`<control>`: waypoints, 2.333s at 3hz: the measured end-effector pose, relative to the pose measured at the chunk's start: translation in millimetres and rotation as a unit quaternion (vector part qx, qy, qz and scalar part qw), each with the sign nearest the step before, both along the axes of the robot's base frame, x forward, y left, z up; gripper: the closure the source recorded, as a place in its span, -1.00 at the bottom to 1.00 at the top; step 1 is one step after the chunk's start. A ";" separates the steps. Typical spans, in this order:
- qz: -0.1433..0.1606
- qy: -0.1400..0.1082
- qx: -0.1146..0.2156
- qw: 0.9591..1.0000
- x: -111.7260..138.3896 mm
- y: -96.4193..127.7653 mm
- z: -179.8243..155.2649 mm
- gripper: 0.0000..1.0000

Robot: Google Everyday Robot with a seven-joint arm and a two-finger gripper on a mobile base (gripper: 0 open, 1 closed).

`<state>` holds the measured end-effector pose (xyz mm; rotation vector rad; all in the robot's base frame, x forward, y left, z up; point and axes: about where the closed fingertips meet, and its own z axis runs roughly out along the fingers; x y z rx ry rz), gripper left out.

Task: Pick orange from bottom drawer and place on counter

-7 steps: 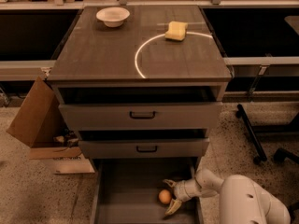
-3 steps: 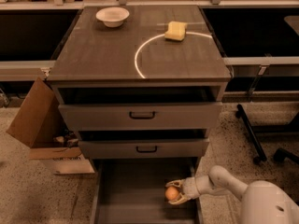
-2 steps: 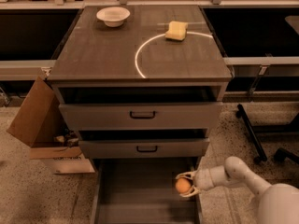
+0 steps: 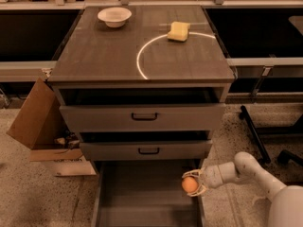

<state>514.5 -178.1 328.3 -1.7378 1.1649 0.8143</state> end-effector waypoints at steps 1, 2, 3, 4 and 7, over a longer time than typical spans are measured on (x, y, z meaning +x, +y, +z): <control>-0.006 -0.016 -0.019 1.000 -1.4 8.0 40.9 1.00; -0.005 -0.037 -0.038 0.999 -1.6 20.1 101.7 1.00; 0.001 -0.056 -0.029 0.998 5.3 18.8 171.5 1.00; 0.004 -0.068 -0.016 0.998 7.1 13.4 211.6 1.00; -0.001 -0.074 -0.023 0.997 6.4 13.2 292.1 1.00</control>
Offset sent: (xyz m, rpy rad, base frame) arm 0.0007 0.0287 0.1823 -0.1284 -0.1334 -0.0143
